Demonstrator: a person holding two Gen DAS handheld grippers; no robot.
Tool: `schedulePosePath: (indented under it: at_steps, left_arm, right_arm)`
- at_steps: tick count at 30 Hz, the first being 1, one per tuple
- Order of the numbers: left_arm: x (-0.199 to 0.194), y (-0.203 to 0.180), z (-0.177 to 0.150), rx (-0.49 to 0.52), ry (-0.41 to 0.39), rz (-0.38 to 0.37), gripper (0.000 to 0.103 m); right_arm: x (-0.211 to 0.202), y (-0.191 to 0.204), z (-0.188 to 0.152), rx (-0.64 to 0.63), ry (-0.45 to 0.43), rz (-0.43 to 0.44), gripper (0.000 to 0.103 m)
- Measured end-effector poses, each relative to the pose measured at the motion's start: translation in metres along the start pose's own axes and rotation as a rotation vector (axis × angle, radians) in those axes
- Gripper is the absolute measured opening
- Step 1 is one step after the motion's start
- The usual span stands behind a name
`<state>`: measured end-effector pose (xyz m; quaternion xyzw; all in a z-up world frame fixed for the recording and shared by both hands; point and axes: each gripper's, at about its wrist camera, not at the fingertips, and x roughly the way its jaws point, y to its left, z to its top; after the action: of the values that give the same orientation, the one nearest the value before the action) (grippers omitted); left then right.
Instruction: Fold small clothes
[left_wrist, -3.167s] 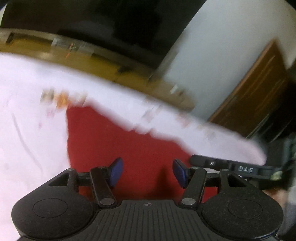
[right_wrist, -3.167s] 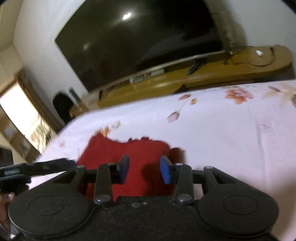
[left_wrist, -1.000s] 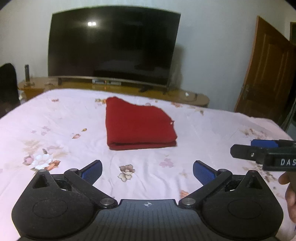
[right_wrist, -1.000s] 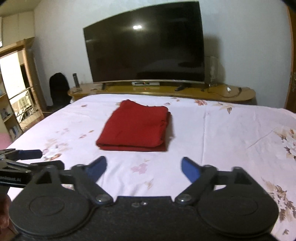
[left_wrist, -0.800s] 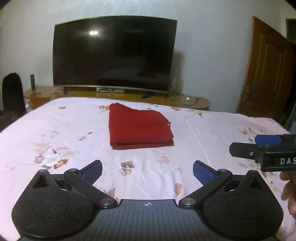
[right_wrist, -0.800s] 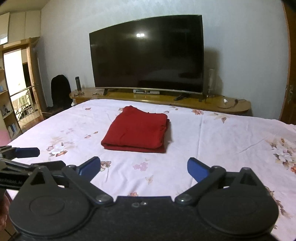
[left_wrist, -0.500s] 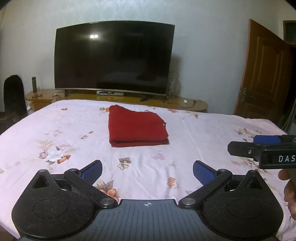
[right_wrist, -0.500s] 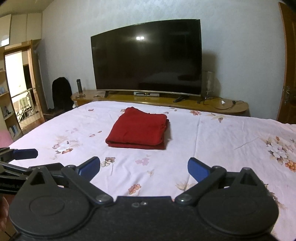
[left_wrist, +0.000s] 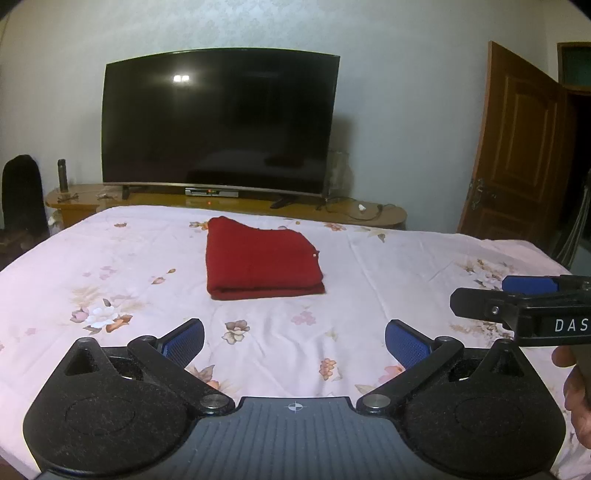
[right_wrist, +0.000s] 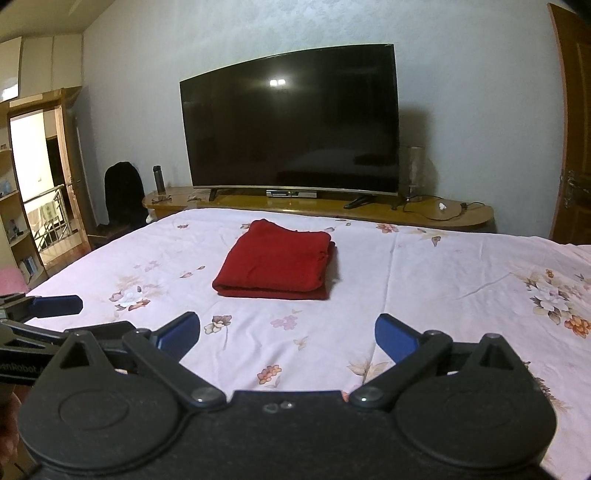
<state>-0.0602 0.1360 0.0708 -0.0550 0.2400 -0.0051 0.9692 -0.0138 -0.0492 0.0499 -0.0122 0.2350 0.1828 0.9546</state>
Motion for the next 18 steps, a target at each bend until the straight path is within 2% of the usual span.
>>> schedulePosePath:
  at_steps: [18]
  left_arm:
    - [0.0007, -0.0007, 0.0005, -0.003, 0.004, -0.011, 0.103]
  right_arm:
    - [-0.0038, 0.0002, -0.002, 0.004, 0.0, 0.0, 0.101]
